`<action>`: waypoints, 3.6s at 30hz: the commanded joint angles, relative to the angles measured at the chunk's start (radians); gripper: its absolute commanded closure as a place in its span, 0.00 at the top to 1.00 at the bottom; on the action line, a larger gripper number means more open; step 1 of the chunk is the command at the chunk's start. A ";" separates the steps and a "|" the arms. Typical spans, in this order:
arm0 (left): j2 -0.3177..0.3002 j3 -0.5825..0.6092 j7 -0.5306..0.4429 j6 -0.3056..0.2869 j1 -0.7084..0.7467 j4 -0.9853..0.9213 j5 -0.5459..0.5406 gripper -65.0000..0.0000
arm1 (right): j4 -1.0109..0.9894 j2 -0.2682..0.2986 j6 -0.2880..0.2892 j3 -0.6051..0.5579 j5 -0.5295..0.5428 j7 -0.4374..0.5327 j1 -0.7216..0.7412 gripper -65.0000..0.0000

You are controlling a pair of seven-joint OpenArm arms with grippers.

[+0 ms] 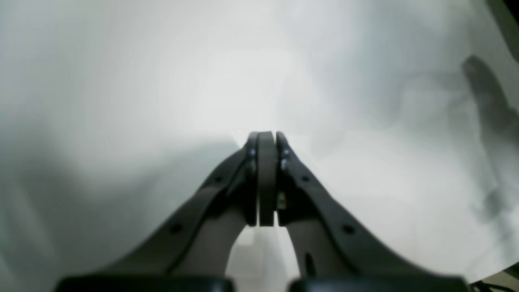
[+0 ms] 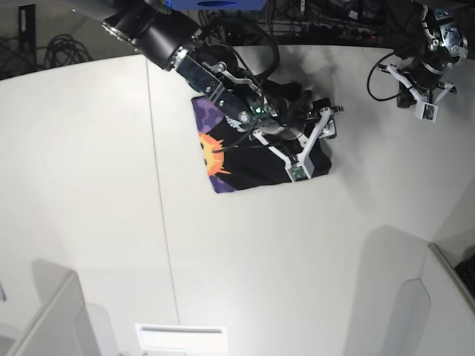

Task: Fold the T-shirt properly

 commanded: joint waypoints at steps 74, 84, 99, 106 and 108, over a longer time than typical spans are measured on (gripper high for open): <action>0.342 0.130 0.482 -0.021 -0.397 -0.208 -0.477 0.99 | 0.373 0.398 0.013 0.386 0.005 0.191 -0.422 0.00; 0.331 0.151 0.480 0.046 -0.396 -0.253 -0.473 0.41 | 0.416 0.398 0.013 0.517 0.005 0.408 -0.565 0.00; 0.159 0.378 0.482 0.048 -0.397 -0.256 -0.366 0.00 | 0.439 0.398 0.013 0.569 0.010 0.423 -0.598 0.00; 0.021 0.569 0.480 0.045 -0.446 -0.222 -0.365 0.00 | 0.438 0.393 0.013 0.569 0.008 0.423 -0.598 0.00; -0.002 0.613 0.480 0.046 -0.459 -0.181 -0.365 0.00 | 0.438 0.393 0.013 0.569 0.008 0.423 -0.598 0.00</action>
